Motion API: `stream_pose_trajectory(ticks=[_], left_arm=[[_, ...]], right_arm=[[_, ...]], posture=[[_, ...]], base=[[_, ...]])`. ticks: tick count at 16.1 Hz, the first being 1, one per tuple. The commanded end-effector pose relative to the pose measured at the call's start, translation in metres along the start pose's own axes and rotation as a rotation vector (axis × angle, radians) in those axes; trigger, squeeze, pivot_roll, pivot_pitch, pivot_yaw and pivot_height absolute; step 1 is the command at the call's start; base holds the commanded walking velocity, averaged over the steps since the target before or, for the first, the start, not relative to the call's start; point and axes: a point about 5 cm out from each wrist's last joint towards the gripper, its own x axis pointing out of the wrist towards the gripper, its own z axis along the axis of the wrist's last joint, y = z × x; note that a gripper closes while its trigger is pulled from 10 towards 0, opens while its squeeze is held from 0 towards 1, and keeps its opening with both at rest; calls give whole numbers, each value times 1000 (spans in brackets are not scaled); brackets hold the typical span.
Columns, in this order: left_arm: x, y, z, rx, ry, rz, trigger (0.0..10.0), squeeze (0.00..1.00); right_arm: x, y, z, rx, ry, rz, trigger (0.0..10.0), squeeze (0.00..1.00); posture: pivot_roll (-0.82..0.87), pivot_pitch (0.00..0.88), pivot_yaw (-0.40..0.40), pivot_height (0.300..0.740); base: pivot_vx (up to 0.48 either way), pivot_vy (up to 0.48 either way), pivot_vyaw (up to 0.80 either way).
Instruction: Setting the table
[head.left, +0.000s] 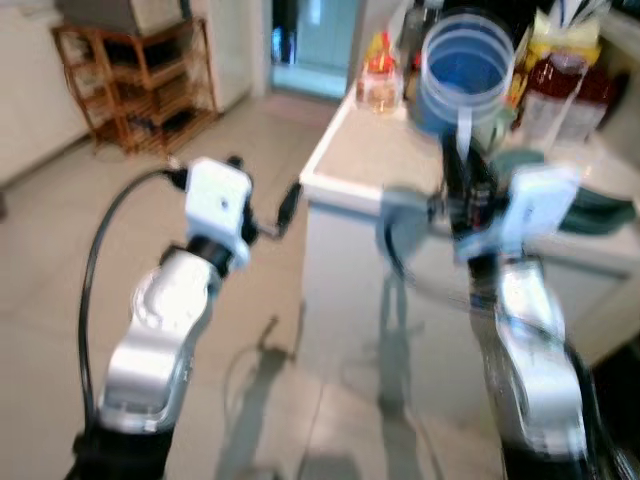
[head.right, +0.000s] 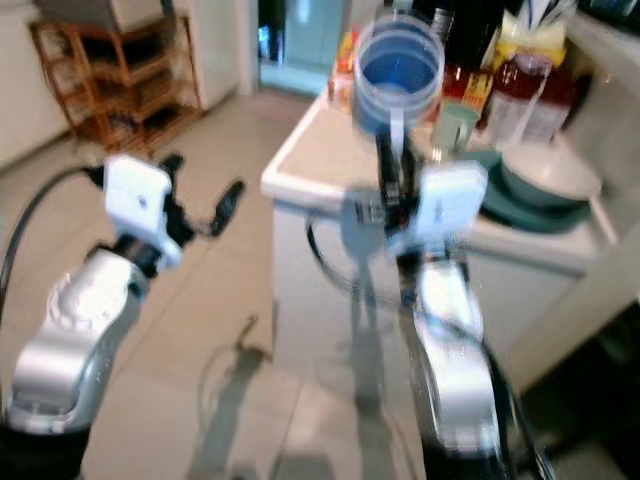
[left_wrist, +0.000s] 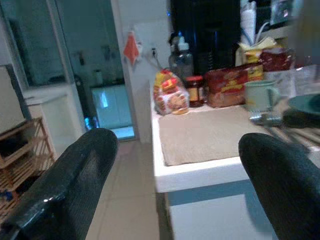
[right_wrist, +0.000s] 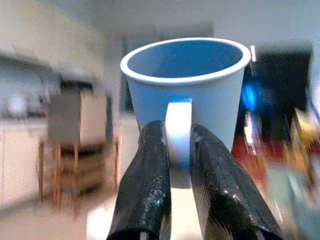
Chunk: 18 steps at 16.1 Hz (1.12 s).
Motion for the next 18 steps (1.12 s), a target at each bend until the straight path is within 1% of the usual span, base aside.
stream_pose_trajectory(ticks=[1, 2, 3, 4, 5, 6, 8, 9, 10, 11, 12, 13, 14, 16, 18], left_arm=[[-1, -1, -8, -18, 24, -12, 10000, 0], [-2, -2, -12, -22, 33, -15, 10000, 0], [-8, 0, -31, -34, 90, 2, 10000, 0], [-11, 1, -38, -34, 115, 13, 10000, 0], [-15, 7, -51, -17, 146, 75, 10000, 0], [-15, 11, -57, 13, 155, 128, 10000, 0], [-12, 8, -58, 23, 155, 137, 10000, 0], [-8, 5, -56, 11, 144, 138, 10000, 0], [-6, 4, -51, 15, 116, 148, 10000, 0], [-4, 6, -51, 3, 109, 158, 10000, 0], [-2, 5, -55, 0, 117, 158, 10000, 0], [-2, 2, -62, -1, 133, 150, 10000, 0], [-3, 0, -69, -7, 151, 145, 10000, 0], [-6, 0, -75, 20, 160, 131, 10000, 0], [-8, 3, -78, 17, 170, 137, 10000, 0]], right_arm=[[-8, -3, -9, 36, 76, -22, 10000, 0], [-11, -7, -14, 52, 97, -34, 10000, 0], [-19, -18, -26, 46, 143, -25, 10000, 0], [-21, -21, -29, 30, 149, -13, 10000, 0], [-22, -22, -31, 3, 160, 16, 10000, 0], [-22, -20, -34, 3, 177, 22, 10000, 0], [-21, -14, -37, -9, 194, 46, 10000, 0], [-21, -7, -37, -14, 200, 76, 10000, 0], [-21, -5, -38, -11, 202, 85, 10000, 0], [-19, -6, -41, -13, 209, 68, 10000, 0], [-18, -9, -49, -16, 237, 27, 10000, 0], [-19, -14, -57, 11, 256, -23, 10000, 0], [-21, -18, -61, 14, 272, -46, 10000, 0], [-22, -18, -61, -3, 267, -33, 10000, 0], [-18, -18, -59, -16, 250, -25, 10000, 0]], posture=[[162, 0, -45, 740], [162, 0, -45, 740], [162, 0, -44, 740], [162, 0, -44, 740], [155, 0, -50, 740], [153, 0, -52, 740], [151, 0, -51, 740], [151, 0, -51, 740], [151, 0, -51, 740], [144, 0, -46, 740], [144, 0, -46, 740], [133, 0, -37, 740], [135, 0, -38, 740], [132, 0, -37, 740], [133, 0, -35, 740]], base=[[0, -480, 0], [0, -480, 0], [0, -480, 0], [0, -480, 0], [0, -480, 0], [0, -480, 0], [0, -480, 0], [0, -480, 0], [0, -480, 0], [0, -480, 0], [0, -480, 0], [0, -480, 0], [0, -480, 0], [0, -480, 0], [0, -480, 0]])
